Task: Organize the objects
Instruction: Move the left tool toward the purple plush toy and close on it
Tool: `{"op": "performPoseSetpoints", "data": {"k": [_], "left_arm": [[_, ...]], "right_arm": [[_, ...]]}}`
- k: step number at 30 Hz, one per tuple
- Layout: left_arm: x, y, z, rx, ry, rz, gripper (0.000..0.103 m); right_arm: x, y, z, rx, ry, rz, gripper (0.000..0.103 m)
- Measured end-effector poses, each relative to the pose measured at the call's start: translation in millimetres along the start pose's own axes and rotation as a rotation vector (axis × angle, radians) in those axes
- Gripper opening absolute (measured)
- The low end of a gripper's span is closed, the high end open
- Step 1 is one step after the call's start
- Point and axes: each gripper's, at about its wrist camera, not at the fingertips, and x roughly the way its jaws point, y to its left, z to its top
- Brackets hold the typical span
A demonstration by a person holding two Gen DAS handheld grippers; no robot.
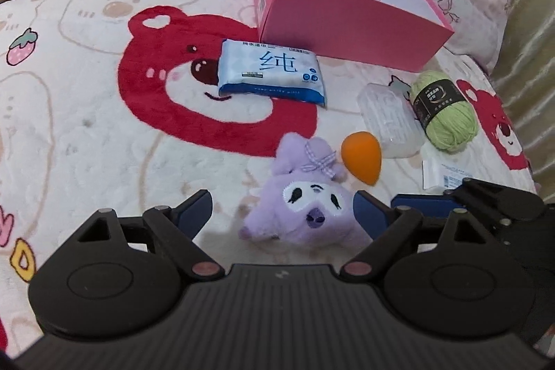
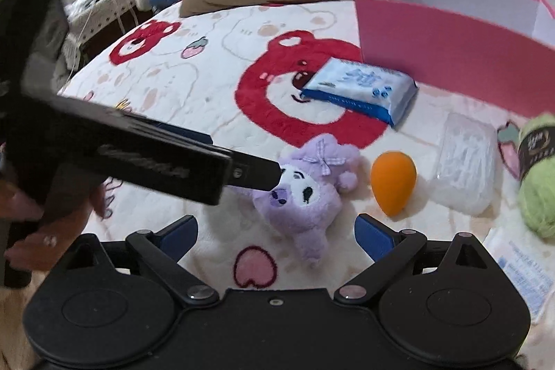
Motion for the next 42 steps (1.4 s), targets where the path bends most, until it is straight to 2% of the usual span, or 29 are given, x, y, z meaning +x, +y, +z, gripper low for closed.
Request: {"op": "performPoseSetpoints", "data": {"k": [2,5,8,10,12,14,15,17,19,21,25,28,33,38,42], "left_arm": [[6.1,-1.7,-3.0,0.015,0.012,-0.004,0.076],[13.9,-6.0,-6.2,0.054,0.032,-0.015,0.072],[17.8,-5.3,-6.3,0.055,0.033,-0.034,0.064],[19.1,-0.1,-5.2,0.026,-0.003,-0.055,0.063],[22.9,6.1,-1.9,0.014,-0.032,-0.029,0.062],[25.2,12.2,0.7,0.004,-0.029,-0.023,0.061],[26.1,15.1,1.1,-0.011,-0.019,-0.033,0.059],[27.8,19.9,-0.5,-0.059,0.008,-0.083,0.047],[27.9,21.2,-1.7,-0.085,0.034,-0.138,0.040],[30.5,21.0,-3.0,-0.098,0.081,-0.166,0.040],[32.6,21.3,-8.4,-0.129,0.099,-0.179,0.034],[31.7,15.2,-9.2,-0.094,0.089,-0.157,0.032],[38.6,19.7,-8.1,-0.106,0.098,-0.163,0.031],[38.7,18.9,-10.9,-0.120,0.088,-0.158,0.031],[35.4,17.5,-12.3,-0.137,0.081,-0.170,0.031]], "right_arm": [[6.0,-3.4,-3.7,0.021,-0.011,-0.009,0.098],[12.3,-5.8,-10.7,0.033,-0.039,-0.036,0.095],[16.9,-5.7,-15.1,0.031,-0.047,-0.041,0.087],[21.5,-5.1,-15.3,0.028,-0.045,-0.046,0.079],[25.5,-5.5,-13.9,0.030,-0.046,-0.046,0.076],[29.7,-6.1,-12.9,0.027,-0.051,-0.058,0.068],[31.2,-6.3,-12.2,0.022,-0.056,-0.069,0.059],[31.7,-8.4,-11.7,0.023,-0.065,-0.070,0.054],[28.4,-9.3,-12.4,0.025,-0.077,-0.058,0.049],[26.0,-8.0,-13.6,0.014,-0.085,-0.069,0.047],[22.7,-6.4,-17.3,-0.018,-0.074,-0.113,0.046],[22.1,-9.0,-18.1,-0.016,-0.071,-0.122,0.046],[30.6,-15.8,-17.5,0.015,-0.048,-0.109,0.047],[42.3,-24.2,-19.1,0.045,-0.042,-0.046,0.051],[35.6,-19.8,-19.4,0.074,-0.056,-0.063,0.049]]}}
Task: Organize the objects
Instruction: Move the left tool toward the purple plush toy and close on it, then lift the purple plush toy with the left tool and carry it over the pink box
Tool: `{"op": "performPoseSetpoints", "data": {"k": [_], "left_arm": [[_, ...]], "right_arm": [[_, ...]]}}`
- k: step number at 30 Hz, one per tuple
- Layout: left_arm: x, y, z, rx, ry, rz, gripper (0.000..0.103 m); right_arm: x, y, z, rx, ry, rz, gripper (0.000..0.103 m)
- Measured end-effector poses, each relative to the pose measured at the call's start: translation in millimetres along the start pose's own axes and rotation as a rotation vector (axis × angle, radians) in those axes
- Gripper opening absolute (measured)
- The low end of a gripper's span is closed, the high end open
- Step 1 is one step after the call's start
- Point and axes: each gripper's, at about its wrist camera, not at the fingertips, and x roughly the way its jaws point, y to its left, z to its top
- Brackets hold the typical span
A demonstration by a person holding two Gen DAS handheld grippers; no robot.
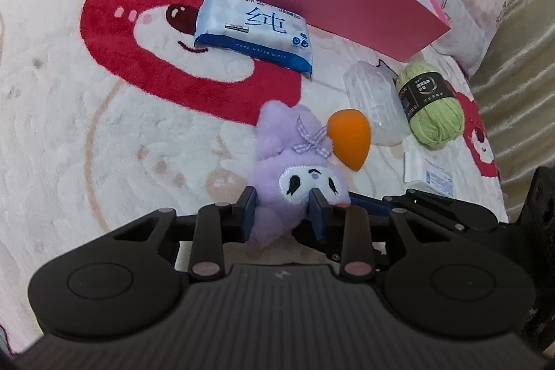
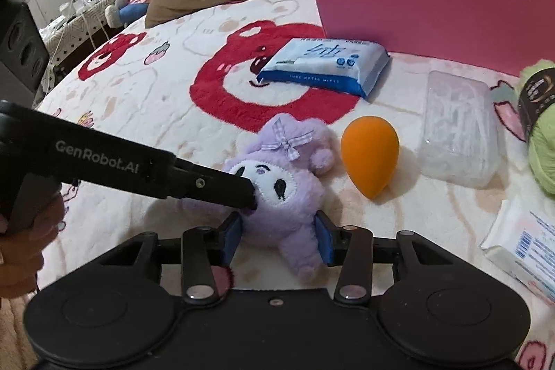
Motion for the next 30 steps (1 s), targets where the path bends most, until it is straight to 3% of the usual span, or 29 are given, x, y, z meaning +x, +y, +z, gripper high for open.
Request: {"op": "performPoseSetpoints", "data": {"k": [3,11,16,20,30], "left_arm": [[-0.1,-1.4,-1.9,-0.012,0.004,-0.010,0.031],[-9.5,-27.8,-8.9,0.033,-0.027,0.007,0.031],[-12.4,-39.4,-9.9,0.033,-0.015,-0.019,0.031],[-14.6,-57.8,-15.0,0.051,-0.031,0.008,0.032],[-33.9,-97.4,2.3,0.014,-0.070,-0.018,0.031]], "right_arm": [[-3.2,4.9,-2.0,-0.053,-0.003,-0.022,0.048],[-21.9,-1.8,-3.9,-0.065,-0.021,-0.021,0.047],[-34.7,-5.8,-2.1,-0.072,-0.002,-0.032,0.047],[-45.5,-4.9,1.9,-0.132,0.015,-0.050,0.047],[-85.8,-37.6,20.5,-0.132,-0.016,0.030,0.047]]}}
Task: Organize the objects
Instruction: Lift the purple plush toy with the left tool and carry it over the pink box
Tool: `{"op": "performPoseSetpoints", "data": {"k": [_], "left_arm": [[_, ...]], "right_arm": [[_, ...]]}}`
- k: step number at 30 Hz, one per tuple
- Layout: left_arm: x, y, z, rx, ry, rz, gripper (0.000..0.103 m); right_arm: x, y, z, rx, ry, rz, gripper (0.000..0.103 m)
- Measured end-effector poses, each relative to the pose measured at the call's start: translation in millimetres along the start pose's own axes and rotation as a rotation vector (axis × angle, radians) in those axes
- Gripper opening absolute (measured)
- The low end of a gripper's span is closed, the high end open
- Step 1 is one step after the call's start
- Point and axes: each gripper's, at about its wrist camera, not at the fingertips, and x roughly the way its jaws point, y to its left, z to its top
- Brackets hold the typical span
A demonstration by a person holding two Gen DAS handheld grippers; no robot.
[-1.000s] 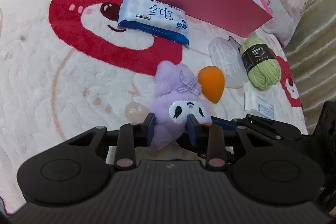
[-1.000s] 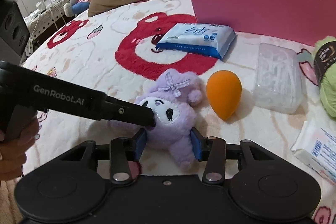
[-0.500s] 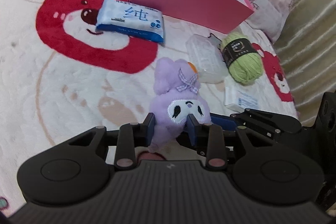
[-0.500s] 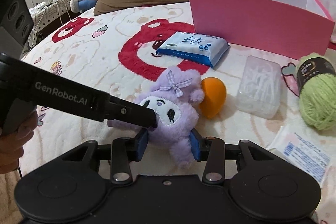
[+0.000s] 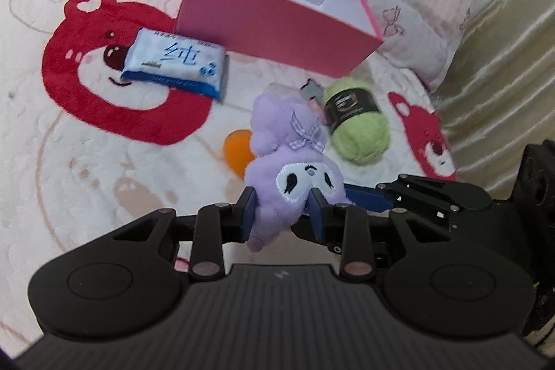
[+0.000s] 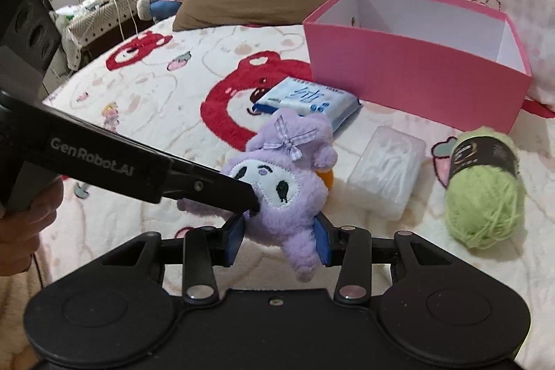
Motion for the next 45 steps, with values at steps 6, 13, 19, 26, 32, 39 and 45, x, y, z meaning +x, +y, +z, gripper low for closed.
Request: {"op": "performPoseSetpoints", "data": {"k": [6,13,19,26,32,39,45], "left_arm": [[-2.6,-29.6,10.3,0.004,0.026,-0.002,0.031],[-4.7,-58.9,26.2,-0.001,0.064,0.011,0.030],[-9.2,-75.5,35.0,-0.027,0.066,0.005,0.031],[-16.3,-93.6,50.3,0.003,0.064,0.029,0.031],[-14.8,-104.5,72.7,0.024,0.044,0.017,0.031],[-0.5,-104.5,106.4,0.033,0.020,-0.006,0.031],[-4.5,-93.2,132.5,0.069,-0.046,-0.047,0.031]], "right_arm": [[-29.0,-21.5,12.0,0.016,0.025,0.063,0.047],[-49.5,-38.6,25.8,0.048,0.048,0.069,0.048],[-68.9,-48.0,36.3,0.031,0.085,0.072,0.047],[-80.9,-50.0,54.6,-0.016,0.095,0.065,0.047],[-89.9,-43.2,71.7,-0.090,0.079,-0.028,0.047],[-85.2,-54.1,110.4,-0.157,0.142,-0.114,0.047],[-80.3,-68.0,127.0,-0.128,0.026,-0.136,0.047]]}}
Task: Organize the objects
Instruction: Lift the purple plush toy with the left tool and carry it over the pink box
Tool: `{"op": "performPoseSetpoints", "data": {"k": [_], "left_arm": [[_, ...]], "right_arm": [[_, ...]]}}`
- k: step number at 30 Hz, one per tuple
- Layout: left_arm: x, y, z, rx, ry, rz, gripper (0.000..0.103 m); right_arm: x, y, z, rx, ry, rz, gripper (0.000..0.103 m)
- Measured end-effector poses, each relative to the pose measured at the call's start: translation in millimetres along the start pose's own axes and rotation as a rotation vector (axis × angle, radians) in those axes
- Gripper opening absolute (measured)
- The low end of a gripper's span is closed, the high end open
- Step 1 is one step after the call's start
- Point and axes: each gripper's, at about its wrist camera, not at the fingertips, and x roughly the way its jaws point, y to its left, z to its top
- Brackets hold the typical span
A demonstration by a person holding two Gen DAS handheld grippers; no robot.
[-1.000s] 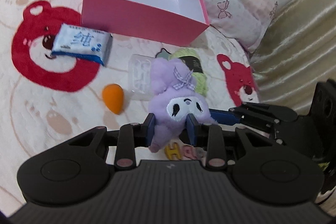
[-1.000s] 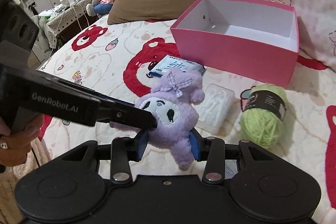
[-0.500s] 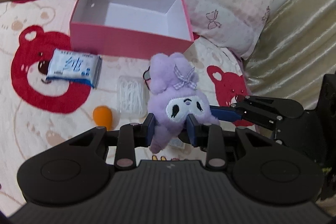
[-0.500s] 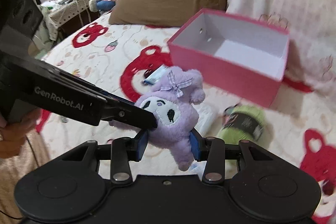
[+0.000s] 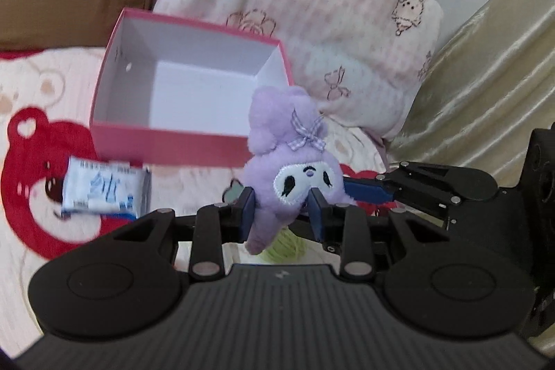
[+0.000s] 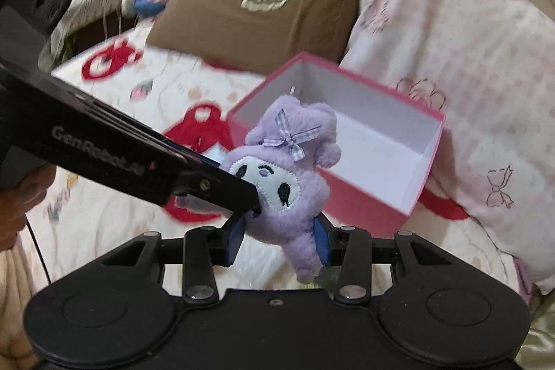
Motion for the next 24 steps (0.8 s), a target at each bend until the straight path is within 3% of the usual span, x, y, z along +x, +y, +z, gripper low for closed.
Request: {"op": "performPoseSetpoints", "data": {"k": [7,13,24], "left_arm": [[18.9,16.9,29.0,-0.014,0.024,-0.029,0.032],[37.2,14.1,58.8,0.033,0.021,0.003,0.032],[96.6,16.3,95.6,0.050,0.046,0.061,0.032]], "right_arm": [[10.3,-8.4,18.0,-0.001,-0.042,-0.026,0.047],[26.8,-22.6,22.4,0.035,-0.125,-0.065,0.047],[72.0,-71.9,25.6,0.125,-0.172,-0.046,0.047]]}}
